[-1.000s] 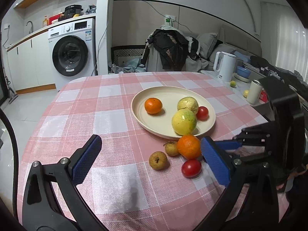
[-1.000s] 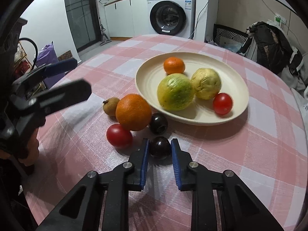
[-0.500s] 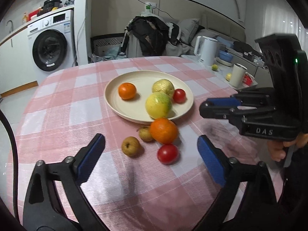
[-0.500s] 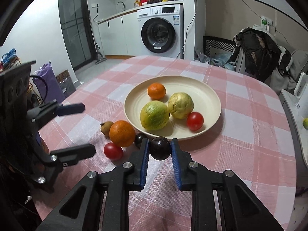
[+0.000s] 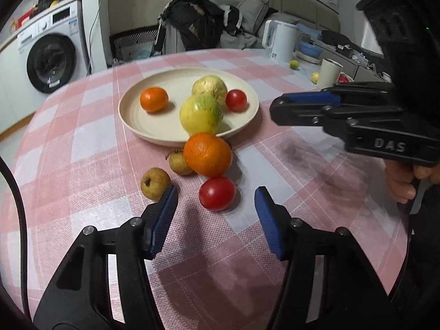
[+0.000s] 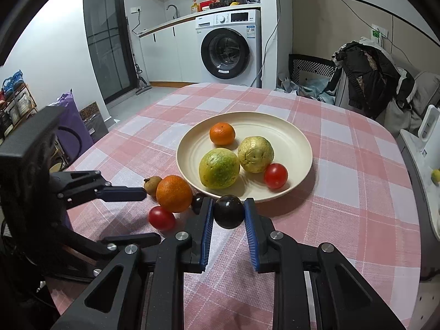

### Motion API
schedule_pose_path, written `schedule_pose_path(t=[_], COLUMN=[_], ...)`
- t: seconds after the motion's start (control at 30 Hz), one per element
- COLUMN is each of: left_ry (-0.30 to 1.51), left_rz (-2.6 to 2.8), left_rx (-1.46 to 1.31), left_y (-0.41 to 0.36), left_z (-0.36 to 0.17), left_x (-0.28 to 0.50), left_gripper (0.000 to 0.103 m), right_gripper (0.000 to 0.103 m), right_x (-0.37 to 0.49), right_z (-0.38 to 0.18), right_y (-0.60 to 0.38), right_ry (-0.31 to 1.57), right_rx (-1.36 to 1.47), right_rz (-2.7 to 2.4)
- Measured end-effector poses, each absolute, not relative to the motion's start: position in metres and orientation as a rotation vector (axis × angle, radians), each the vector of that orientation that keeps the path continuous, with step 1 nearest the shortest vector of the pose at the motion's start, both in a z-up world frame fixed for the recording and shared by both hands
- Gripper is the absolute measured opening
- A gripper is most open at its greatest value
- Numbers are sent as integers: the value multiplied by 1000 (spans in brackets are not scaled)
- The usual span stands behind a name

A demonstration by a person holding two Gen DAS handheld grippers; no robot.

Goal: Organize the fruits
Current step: 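Grasp a red tomato with the left tool while the right tool holds the plum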

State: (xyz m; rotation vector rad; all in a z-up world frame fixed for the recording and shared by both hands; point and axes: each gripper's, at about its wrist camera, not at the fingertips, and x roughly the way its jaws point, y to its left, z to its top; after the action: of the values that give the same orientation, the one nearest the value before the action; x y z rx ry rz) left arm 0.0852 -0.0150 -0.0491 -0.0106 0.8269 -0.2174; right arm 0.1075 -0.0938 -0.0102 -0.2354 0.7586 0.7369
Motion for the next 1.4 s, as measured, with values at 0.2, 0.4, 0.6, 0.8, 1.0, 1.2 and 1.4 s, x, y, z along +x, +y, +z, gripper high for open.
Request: schedule_pose_path(t=[0.2,0.4,0.6,0.8,1.0,1.2,1.4], left_ry=[878,896,894,871,826,802,753], left_rz=[-237,-229,-229,-262,-289,-279,-262], left_rx=[-85,-86,-92,-81,-69,-74,-82], left_y=[-16,-22,-22,-25,-28,-25,-15], left_z=[-58,-61,-60,-55,-44,-33,-18], left_x=[95,100,101,97,89,84,76], left_gripper=[47,38,25,25,25,25,25], right_gripper=[24,24,24,24,24,24,24], right_x=[107,107,107,107,109,108,108], right_z=[-10,-10,-10,-9,-8,-8,-8], right_y=[-95,-95,-94,-94,-96,-96,-98], right_ry=[758,759,759,754,750,748,743], right_rx=[-234,-237,-240,-233,-230,-234,-229], right_rz=[736,738,738,734,732,732,728])
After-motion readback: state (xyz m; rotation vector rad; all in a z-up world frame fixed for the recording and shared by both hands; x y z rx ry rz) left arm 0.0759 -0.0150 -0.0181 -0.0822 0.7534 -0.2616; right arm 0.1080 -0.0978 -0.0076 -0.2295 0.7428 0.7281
